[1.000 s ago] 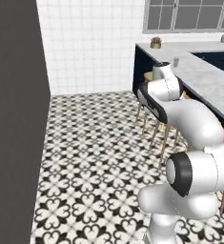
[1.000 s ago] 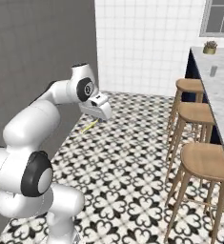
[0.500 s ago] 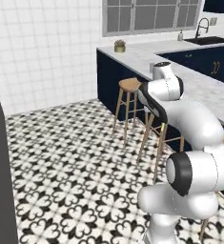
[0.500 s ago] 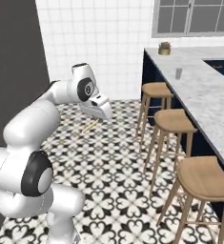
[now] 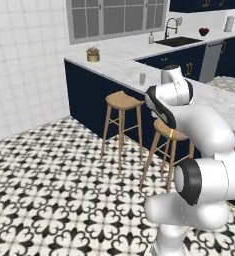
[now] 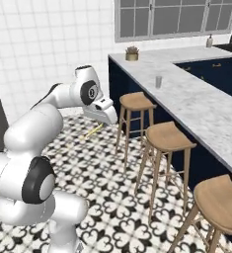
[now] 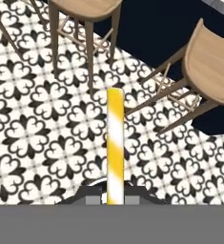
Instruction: Take a straw from the drawer in front and place it inside the glass cup on the dining counter.
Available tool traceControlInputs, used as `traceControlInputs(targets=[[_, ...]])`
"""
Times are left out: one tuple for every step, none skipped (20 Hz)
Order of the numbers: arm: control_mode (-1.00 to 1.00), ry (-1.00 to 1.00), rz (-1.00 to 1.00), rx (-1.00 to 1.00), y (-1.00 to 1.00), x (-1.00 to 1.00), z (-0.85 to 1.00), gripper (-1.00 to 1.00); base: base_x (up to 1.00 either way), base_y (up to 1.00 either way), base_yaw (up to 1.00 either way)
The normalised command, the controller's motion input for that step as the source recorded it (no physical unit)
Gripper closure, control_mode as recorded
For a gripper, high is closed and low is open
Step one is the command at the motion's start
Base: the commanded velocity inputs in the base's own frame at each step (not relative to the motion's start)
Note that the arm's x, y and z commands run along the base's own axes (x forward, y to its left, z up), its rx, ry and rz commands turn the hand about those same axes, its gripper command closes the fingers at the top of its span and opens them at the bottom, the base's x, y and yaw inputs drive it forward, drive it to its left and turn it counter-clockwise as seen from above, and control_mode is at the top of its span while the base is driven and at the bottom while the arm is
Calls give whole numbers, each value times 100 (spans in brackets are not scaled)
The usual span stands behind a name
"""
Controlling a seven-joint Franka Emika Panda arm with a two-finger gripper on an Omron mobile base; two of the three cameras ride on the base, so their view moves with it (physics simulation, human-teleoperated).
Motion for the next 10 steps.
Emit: traceControlInputs(targets=[[100,0,0,0,0,0,0,100,100,93,-44],[100,0,0,0,0,0,0,100,100,94,-44],[100,0,0,0,0,0,0,100,98,94,-44],[100,0,0,0,0,0,0,100,96,95,-43],[100,0,0,0,0,0,0,100,96,96,-43],[100,0,0,0,0,0,0,100,96,100,-43],[100,0,0,0,0,0,0,100,96,100,-43],[100,0,0,0,0,0,0,100,92,100,-43],[100,0,0,0,0,0,0,100,87,100,-42],[100,0,0,0,0,0,0,100,85,100,-41]])
